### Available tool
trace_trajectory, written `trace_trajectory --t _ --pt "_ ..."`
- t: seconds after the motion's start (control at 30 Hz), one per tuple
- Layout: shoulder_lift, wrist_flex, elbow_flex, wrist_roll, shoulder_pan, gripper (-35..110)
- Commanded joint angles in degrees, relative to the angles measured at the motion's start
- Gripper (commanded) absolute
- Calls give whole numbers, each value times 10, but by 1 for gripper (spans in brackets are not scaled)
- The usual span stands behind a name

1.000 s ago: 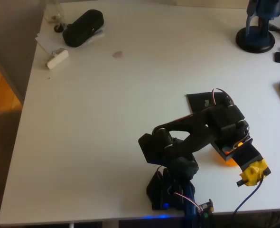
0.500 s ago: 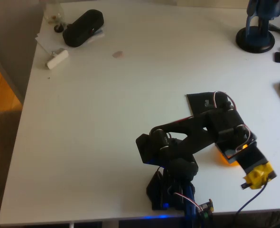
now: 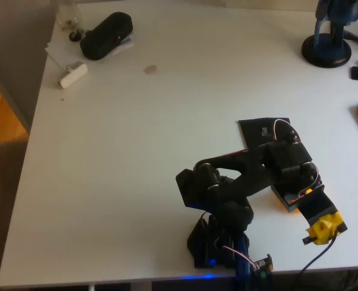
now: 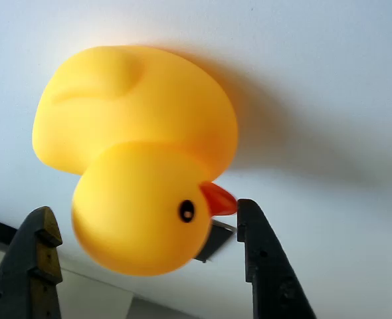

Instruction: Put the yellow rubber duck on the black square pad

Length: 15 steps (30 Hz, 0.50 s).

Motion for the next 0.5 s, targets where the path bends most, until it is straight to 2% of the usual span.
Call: trace_trajectory --t 0.0,0.1,0.47 --pt "13 -40 2 -11 16 30" --pt "13 -69 3 -12 18 30" --pt "5 -67 21 -12 11 30"
